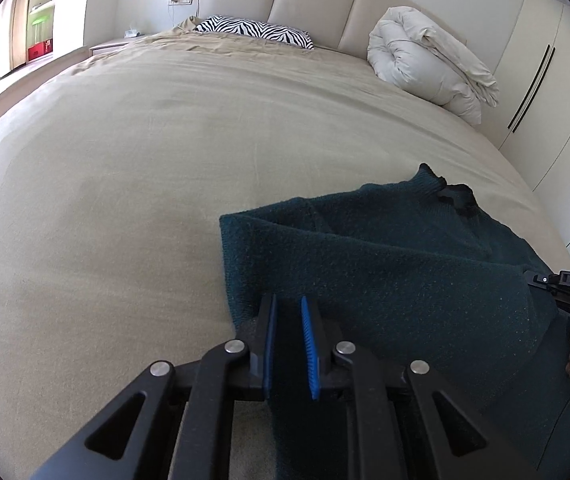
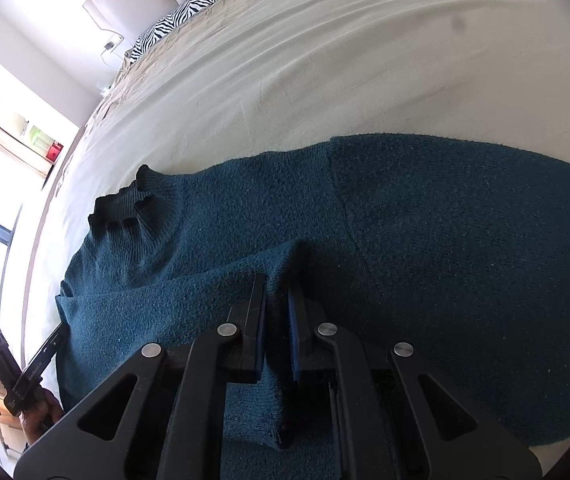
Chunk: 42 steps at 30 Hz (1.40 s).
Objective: Fold small clothes
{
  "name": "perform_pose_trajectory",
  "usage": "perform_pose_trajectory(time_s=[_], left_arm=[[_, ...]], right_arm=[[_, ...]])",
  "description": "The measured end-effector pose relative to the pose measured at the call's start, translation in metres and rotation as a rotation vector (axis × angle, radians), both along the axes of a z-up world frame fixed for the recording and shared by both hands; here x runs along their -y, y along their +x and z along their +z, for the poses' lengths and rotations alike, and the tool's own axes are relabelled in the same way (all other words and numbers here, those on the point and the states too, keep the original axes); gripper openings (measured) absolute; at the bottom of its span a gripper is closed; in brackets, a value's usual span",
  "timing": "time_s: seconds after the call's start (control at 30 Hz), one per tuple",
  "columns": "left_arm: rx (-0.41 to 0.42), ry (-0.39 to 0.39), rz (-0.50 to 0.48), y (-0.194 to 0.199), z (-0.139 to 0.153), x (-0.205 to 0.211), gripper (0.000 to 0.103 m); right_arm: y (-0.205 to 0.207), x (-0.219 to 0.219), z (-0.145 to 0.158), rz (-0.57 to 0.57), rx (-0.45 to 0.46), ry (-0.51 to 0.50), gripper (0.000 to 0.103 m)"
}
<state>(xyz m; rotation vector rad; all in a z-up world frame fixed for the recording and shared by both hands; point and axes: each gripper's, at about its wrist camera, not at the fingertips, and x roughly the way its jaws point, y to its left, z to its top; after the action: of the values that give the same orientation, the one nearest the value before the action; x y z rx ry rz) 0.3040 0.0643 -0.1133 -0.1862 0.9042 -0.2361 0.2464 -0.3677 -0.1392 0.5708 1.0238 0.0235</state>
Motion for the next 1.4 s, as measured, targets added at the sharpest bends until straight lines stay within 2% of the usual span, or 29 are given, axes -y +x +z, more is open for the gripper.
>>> perform_pose_trajectory(time_s=[0.07,0.13,0.2,0.27,0.33,0.37,0.4,0.43,0.47,0.6,0.67,0.7,0.8,0.87,0.97,1.0,1.07,1.1,1.27,1.3,1.33,1.4], left_arm=[[-0.008,0.018,0.006,-0.002,0.005,0.000,0.016],[0.010,0.053,0.004,-0.013,0.015,0.005,0.018],[0.033,0.079,0.001,-0.023,0.020,0.009,0.023],[0.028,0.094,0.008,-0.029,0.014,0.011,0.025],[0.028,0.095,0.007,-0.030,0.005,0.011,0.025],[0.027,0.089,0.005,-0.029,0.004,0.010,0.026],[0.021,0.082,0.003,-0.027,0.004,0.009,0.026],[0.014,0.078,0.000,-0.025,0.004,0.007,0.026],[0.010,0.077,-0.004,-0.025,0.004,0.007,0.026],[0.003,0.082,0.020,-0.033,0.015,0.005,0.029],[0.015,0.035,0.054,-0.045,0.023,0.000,0.051],[0.027,0.011,0.054,-0.051,0.029,0.000,0.053],[0.059,-0.018,0.027,-0.069,0.045,0.009,0.062],[0.064,-0.065,0.020,-0.078,0.053,0.015,0.067],[0.028,-0.124,-0.006,-0.083,0.056,0.030,0.068],[0.020,-0.138,-0.019,-0.085,0.056,0.038,0.068],[0.001,-0.162,-0.038,-0.086,0.055,0.051,0.068],[-0.011,-0.174,-0.047,-0.086,0.053,0.058,0.068],[-0.061,-0.239,-0.084,-0.085,0.047,0.082,0.068],[-0.076,-0.261,-0.086,-0.084,0.045,0.084,0.068],[-0.088,-0.277,-0.085,-0.082,0.043,0.084,0.068],[-0.097,-0.292,-0.087,-0.080,0.041,0.084,0.068]], right_arm=[[-0.005,0.009,0.002,-0.021,0.003,0.066,0.010],[-0.017,0.013,0.016,-0.076,0.025,0.022,0.014],[-0.033,0.009,0.038,-0.079,0.117,-0.006,0.016],[-0.042,-0.001,0.047,-0.041,0.172,0.050,0.028],[-0.043,-0.018,0.044,0.009,0.179,0.075,0.058],[-0.041,-0.025,0.036,0.034,0.162,0.077,0.060],[-0.037,-0.031,0.022,0.059,0.105,0.071,0.061],[-0.035,-0.032,0.008,0.069,0.065,0.074,0.061],[-0.041,-0.029,0.007,0.067,0.113,0.091,0.060],[-0.085,0.008,0.025,-0.085,0.159,0.192,0.061],[-0.123,0.039,0.041,-0.170,0.223,0.188,0.060],[-0.144,0.058,0.046,-0.222,0.246,0.187,0.061],[-0.214,0.130,0.049,-0.450,0.251,0.212,0.061],[-0.264,0.179,0.041,-0.616,0.237,0.248,0.061],[-0.328,0.235,0.019,-0.841,0.195,0.313,0.062],[-0.343,0.249,0.012,-0.883,0.204,0.357,0.062],[-0.359,0.268,-0.003,-0.912,0.254,0.469,0.060],[-0.361,0.274,-0.006,-0.921,0.269,0.494,0.060],[-0.348,0.305,-0.014,-0.966,0.324,0.501,0.058],[-0.345,0.311,-0.016,-0.984,0.323,0.502,0.048],[-0.344,0.317,-0.018,-1.007,0.306,0.498,0.032],[-0.340,0.322,-0.018,-1.034,0.275,0.475,0.018]])
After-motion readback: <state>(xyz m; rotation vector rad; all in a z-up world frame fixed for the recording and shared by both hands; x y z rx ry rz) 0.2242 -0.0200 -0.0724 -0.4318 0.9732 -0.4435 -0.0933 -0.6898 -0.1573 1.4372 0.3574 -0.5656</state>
